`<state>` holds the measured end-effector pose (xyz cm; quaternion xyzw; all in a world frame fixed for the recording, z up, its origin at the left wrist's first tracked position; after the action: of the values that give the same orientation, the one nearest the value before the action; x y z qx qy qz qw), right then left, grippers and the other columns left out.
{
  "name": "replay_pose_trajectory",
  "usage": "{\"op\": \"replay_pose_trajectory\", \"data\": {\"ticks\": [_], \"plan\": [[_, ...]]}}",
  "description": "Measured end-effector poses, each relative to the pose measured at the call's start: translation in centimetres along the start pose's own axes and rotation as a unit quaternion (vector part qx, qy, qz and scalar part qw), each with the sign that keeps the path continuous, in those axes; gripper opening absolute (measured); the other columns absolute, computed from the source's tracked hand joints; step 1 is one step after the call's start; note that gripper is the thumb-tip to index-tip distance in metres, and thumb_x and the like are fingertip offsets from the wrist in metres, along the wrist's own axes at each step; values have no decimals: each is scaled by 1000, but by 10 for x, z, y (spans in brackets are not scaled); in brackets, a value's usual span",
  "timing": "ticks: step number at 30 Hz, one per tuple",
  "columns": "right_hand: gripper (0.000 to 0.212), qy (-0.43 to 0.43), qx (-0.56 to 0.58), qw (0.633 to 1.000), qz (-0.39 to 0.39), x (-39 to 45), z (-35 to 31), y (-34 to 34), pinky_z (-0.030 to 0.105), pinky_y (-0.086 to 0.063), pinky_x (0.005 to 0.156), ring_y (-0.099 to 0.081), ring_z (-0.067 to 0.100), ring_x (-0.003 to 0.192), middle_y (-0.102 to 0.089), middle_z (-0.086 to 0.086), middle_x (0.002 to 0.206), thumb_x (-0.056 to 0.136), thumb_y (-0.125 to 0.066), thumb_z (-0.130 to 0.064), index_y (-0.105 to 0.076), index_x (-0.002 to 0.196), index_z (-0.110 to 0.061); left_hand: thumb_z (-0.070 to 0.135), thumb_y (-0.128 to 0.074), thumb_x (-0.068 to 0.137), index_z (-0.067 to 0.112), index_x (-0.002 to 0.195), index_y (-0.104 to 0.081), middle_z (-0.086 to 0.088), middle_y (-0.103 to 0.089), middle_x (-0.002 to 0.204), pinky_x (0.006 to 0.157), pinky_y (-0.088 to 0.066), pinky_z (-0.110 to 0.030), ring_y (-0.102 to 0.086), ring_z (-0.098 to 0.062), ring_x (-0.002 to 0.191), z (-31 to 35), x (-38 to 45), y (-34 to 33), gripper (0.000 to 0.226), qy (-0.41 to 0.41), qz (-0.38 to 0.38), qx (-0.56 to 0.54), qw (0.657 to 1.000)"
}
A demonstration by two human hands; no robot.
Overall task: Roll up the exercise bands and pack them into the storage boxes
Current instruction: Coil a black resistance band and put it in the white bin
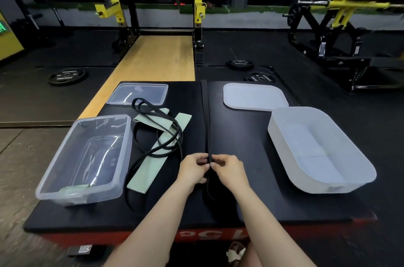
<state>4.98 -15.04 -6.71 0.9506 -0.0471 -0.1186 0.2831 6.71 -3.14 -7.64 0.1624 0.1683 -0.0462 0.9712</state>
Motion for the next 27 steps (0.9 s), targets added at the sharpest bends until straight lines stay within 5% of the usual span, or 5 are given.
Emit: {"op": "replay_pose_trajectory", "data": {"ticks": [4, 13, 18, 23, 27], "plan": [[27, -12, 17, 1000, 18, -19, 8, 2, 13, -37, 80, -60, 13, 109, -67, 1, 115, 91, -60, -17, -67, 116, -15, 2, -53, 92, 11, 125, -57, -7, -59, 122, 69, -51, -22, -54, -12, 101, -5, -17, -3, 35, 4, 3, -27, 1000], [27, -4, -3, 1000, 26, -42, 14, 5, 15, -38, 85, -58, 15, 114, -66, 0, 119, 91, -59, -17, -67, 117, -16, 2, -56, 90, 8, 121, -60, -10, -63, 117, 62, -50, -22, -57, -16, 90, -11, -41, -12, 32, -11, 35, -37, 999], [25, -7, 2, 999, 50, -51, 18, 14, 15, -37, 83, -60, 16, 110, -68, 2, 113, 89, -62, -15, -69, 112, -15, 0, -55, 90, 21, 132, -51, -6, -55, 110, 63, -54, -24, -54, -18, 96, -16, -51, -17, 47, -24, 12, -46, 999], [21, -1, -3, 999, 50, -62, 24, 14, 17, -38, 76, -61, 15, 101, -70, 4, 106, 88, -63, -19, -71, 108, -14, -6, -44, 92, 19, 122, -61, -8, -51, 116, 78, -53, -27, -53, -20, 105, -17, -58, -20, 42, -54, -27, 38, 997], [20, -3, 9, 999, 47, -69, 31, 9, 27, -50, 86, -66, 20, 96, -71, 6, 99, 85, -67, -20, -72, 104, -14, -8, -39, 90, 16, 121, -62, -10, -58, 120, 82, -54, -31, -57, -25, 108, -19, -61, -14, 46, -72, -45, 75, 994]]}}
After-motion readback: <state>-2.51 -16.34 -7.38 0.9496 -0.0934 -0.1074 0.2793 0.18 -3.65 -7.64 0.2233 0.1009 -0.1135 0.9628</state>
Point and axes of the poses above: each hand's wrist, its own x-axis towards the middle knuckle, its own y-axis out of the back of the hand, z = x × y, the point moved 3 cm from there along x, towards the middle knuckle
